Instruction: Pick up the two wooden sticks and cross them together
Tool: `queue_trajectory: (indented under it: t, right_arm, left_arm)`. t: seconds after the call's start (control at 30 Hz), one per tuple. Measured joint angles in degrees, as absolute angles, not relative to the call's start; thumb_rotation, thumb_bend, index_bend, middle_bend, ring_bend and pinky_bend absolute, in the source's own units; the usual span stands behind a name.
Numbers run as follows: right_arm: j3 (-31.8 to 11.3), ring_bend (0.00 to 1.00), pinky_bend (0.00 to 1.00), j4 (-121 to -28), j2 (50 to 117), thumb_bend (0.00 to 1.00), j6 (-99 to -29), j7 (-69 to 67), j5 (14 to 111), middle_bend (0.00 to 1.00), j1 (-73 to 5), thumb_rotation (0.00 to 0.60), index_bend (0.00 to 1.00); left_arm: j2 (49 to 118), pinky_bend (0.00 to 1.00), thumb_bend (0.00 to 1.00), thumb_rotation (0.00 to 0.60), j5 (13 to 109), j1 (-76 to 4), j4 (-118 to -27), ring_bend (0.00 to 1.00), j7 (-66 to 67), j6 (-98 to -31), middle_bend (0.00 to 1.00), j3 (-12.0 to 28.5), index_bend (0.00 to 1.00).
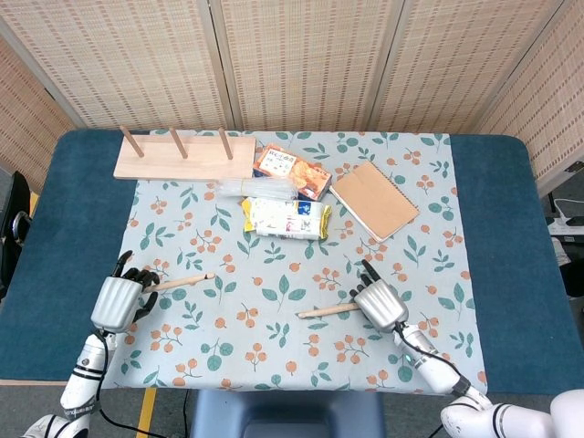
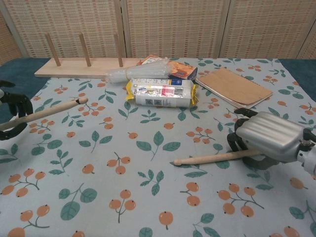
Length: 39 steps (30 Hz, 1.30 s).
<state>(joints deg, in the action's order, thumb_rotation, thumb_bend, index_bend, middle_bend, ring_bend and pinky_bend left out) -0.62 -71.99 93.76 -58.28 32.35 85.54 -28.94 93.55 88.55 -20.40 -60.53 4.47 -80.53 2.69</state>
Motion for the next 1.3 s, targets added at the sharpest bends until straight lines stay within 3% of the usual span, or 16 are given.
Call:
queue_trajectory:
  t: [0.07, 0.23, 0.6, 0.73, 0.87, 1.07, 1.3]
  right_arm:
    - [-0.62, 0.53, 0.11, -71.80, 93.87, 0.34, -58.81, 32.36, 85.70, 0.80, -28.90, 0.600, 0.88]
    - [-0.71, 0.62, 0.17, -72.64, 93.35, 0.33, -61.93, 30.24, 86.94, 0.88, -28.42, 0.600, 0.99]
    - [-3.94, 0.62, 0.17, -81.80, 89.11, 0.34, -67.87, 20.82, 89.48, 0.89, -28.77, 0.600, 0.99]
    - [-6.63, 0.62, 0.18, -84.99, 88.97, 0.34, -66.88, 19.40, 88.14, 0.89, -30.57, 0.600, 0.99]
    - [-8.33, 0.62, 0.18, -86.53, 89.82, 0.46, -65.95, 18.42, 87.44, 0.89, -32.46, 0.600, 0.99]
    - [-10.23, 0.62, 0.18, -88.41, 88.82, 0.45, -62.41, 15.34, 84.68, 0.89, -34.56, 0.600, 0.98]
    - [-10.10, 0.61, 0.18, -88.67, 87.36, 0.45, -60.39, 7.85, 85.30, 0.89, -36.15, 0.600, 0.97]
  left_arm:
    - [93.58, 0.14, 0.56, 0.600, 88.44, -20.40, -60.52, 0.46, 4.52, -80.49, 0.80, 2.81, 0.83]
    - [93.06, 0.14, 0.56, 0.600, 87.70, -20.52, -61.50, 0.47, 4.24, -80.72, 0.80, 3.93, 0.83]
    - [92.04, 0.15, 0.56, 0.600, 85.67, -22.00, -68.12, 0.49, 6.04, -78.71, 0.80, 6.09, 0.84]
    - [91.80, 0.16, 0.56, 0.600, 82.58, -23.27, -73.55, 0.49, 6.76, -75.27, 0.80, 7.76, 0.84]
    - [91.45, 0.16, 0.59, 0.600, 78.50, -24.80, -80.19, 0.51, 10.78, -72.67, 0.81, 10.39, 0.84]
    - [90.21, 0.18, 0.59, 0.600, 74.53, -25.48, -86.53, 0.52, 16.13, -72.13, 0.82, 12.56, 0.84]
    - [89.27, 0.20, 0.59, 0.600, 75.16, -25.16, -95.09, 0.55, 21.44, -75.76, 0.84, 11.91, 0.84]
